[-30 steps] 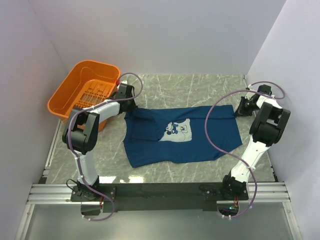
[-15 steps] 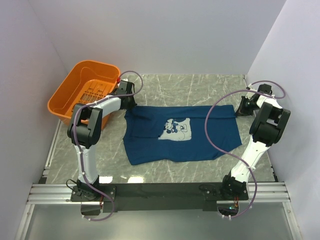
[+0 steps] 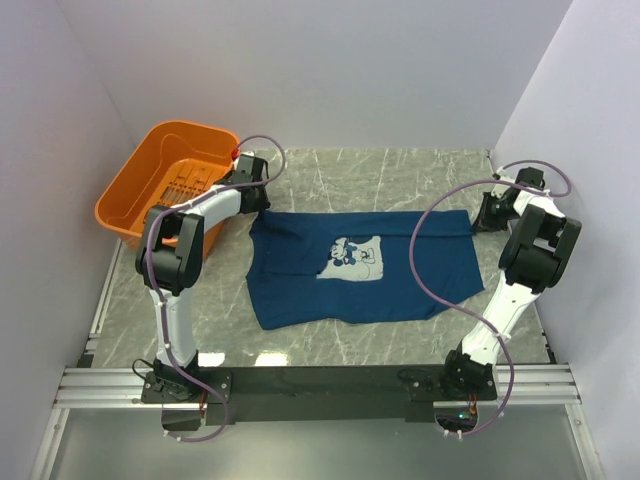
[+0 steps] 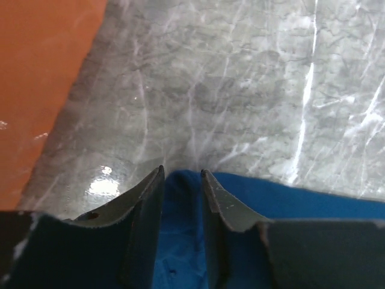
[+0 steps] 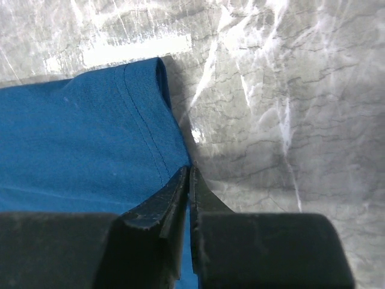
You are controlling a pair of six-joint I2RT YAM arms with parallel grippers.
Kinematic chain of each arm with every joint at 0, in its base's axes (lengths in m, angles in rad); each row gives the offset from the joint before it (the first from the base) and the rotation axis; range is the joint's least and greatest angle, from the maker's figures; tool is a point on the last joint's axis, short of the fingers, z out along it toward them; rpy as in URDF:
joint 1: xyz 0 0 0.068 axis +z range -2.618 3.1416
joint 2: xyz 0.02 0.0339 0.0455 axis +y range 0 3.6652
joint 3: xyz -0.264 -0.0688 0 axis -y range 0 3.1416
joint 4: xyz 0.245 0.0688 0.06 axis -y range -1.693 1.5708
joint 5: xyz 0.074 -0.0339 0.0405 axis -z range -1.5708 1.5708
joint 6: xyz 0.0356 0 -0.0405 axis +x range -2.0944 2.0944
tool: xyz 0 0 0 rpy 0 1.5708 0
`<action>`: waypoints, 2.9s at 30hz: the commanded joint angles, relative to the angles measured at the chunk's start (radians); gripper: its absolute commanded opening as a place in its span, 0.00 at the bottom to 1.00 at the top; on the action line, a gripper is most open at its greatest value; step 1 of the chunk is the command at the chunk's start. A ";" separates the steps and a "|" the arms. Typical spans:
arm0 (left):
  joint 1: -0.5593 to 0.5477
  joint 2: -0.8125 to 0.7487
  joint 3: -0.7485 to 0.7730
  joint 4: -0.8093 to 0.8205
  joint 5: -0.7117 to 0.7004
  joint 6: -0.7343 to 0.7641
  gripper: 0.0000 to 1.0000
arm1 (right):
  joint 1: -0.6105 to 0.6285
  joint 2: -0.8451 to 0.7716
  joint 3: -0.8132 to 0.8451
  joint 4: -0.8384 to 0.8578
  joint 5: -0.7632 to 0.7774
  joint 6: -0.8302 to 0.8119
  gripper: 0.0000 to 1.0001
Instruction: Fold and stack the t-shirts
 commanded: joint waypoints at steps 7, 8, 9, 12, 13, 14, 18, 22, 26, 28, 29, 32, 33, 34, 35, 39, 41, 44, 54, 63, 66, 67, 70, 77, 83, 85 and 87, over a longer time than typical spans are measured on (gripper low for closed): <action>-0.012 -0.184 -0.049 0.041 0.038 0.049 0.38 | -0.001 -0.152 0.013 0.015 0.052 -0.060 0.27; -0.016 -0.200 -0.056 0.052 0.050 0.051 0.39 | -0.001 -0.171 0.010 0.014 0.055 -0.066 0.32; -0.019 -0.217 -0.067 0.058 0.073 0.054 0.39 | -0.001 -0.182 0.010 0.011 0.056 -0.074 0.34; -0.030 -0.306 -0.122 0.098 0.145 0.068 0.42 | -0.001 -0.230 0.007 -0.009 0.055 -0.105 0.41; -0.032 -0.332 -0.142 0.110 0.162 0.078 0.43 | 0.000 -0.245 0.004 -0.012 0.052 -0.115 0.42; -0.038 -0.394 -0.180 0.119 0.179 0.083 0.44 | 0.000 -0.280 -0.010 -0.019 0.047 -0.128 0.45; -0.042 -0.589 -0.314 0.174 0.226 0.095 0.52 | 0.014 -0.386 -0.072 -0.068 -0.020 -0.277 0.48; -0.041 -0.819 -0.504 0.173 0.259 0.075 0.61 | 0.086 -0.489 -0.166 -0.256 -0.270 -0.606 0.50; -0.032 -0.986 -0.627 0.072 0.219 0.029 0.75 | 0.367 -0.677 -0.397 -0.327 -0.330 -0.879 0.52; -0.024 -1.093 -0.681 0.021 0.213 -0.024 0.86 | 0.506 -0.765 -0.486 -0.257 -0.335 -0.910 0.52; -0.021 -1.129 -0.694 -0.035 0.213 -0.038 0.94 | 0.572 -0.841 -0.558 -0.155 -0.305 -0.900 0.54; -0.016 -1.264 -0.705 -0.143 0.171 -0.035 0.95 | 0.880 -0.877 -0.579 0.033 -0.194 -0.748 0.56; -0.015 -1.296 -0.701 -0.172 0.165 -0.009 0.95 | 0.999 -0.854 -0.556 0.062 -0.106 -0.672 0.56; -0.015 -1.354 -0.692 -0.195 0.155 0.006 0.95 | 1.059 -0.819 -0.483 0.085 -0.062 -0.624 0.56; -0.015 -1.385 -0.693 -0.213 0.139 0.017 0.95 | 1.101 -0.726 -0.435 0.093 -0.030 -0.587 0.55; -0.013 -1.557 -0.744 -0.219 0.052 0.034 1.00 | 1.262 -0.505 -0.263 0.129 0.131 -0.514 0.52; -0.013 -1.649 -0.774 -0.191 0.056 0.038 1.00 | 1.328 -0.404 -0.191 0.144 0.174 -0.511 0.51; -0.012 -1.725 -0.785 -0.175 0.027 0.040 0.99 | 1.373 -0.284 -0.081 0.135 0.226 -0.482 0.51; -0.010 -1.765 -0.791 -0.186 0.015 0.029 0.99 | 1.427 -0.061 0.082 0.106 0.328 -0.421 0.50; 0.008 -1.765 -0.791 -0.183 0.019 0.035 0.99 | 1.430 -0.021 0.058 0.110 0.349 -0.422 0.48; 0.014 -1.769 -0.791 -0.181 0.019 0.035 0.99 | 1.430 -0.007 0.058 0.109 0.354 -0.421 0.47; 0.017 -1.769 -0.791 -0.183 0.019 0.035 0.99 | 1.428 0.000 0.059 0.106 0.352 -0.421 0.47; 0.020 -1.775 -0.790 -0.183 0.016 0.034 0.99 | 1.428 0.006 0.055 0.103 0.349 -0.416 0.46; 0.027 -1.777 -0.791 -0.185 0.018 0.034 0.99 | 1.430 0.016 0.038 0.112 0.371 -0.415 0.41; 0.028 -1.775 -0.790 -0.186 0.016 0.032 0.99 | 1.430 -0.013 0.026 0.113 0.366 -0.421 0.14; 0.030 -1.775 -0.790 -0.186 0.018 0.032 0.99 | 1.430 -0.043 0.015 0.115 0.363 -0.427 0.07; 0.030 -1.774 -0.790 -0.185 0.021 0.032 0.99 | 1.428 -0.076 0.000 0.119 0.359 -0.432 0.02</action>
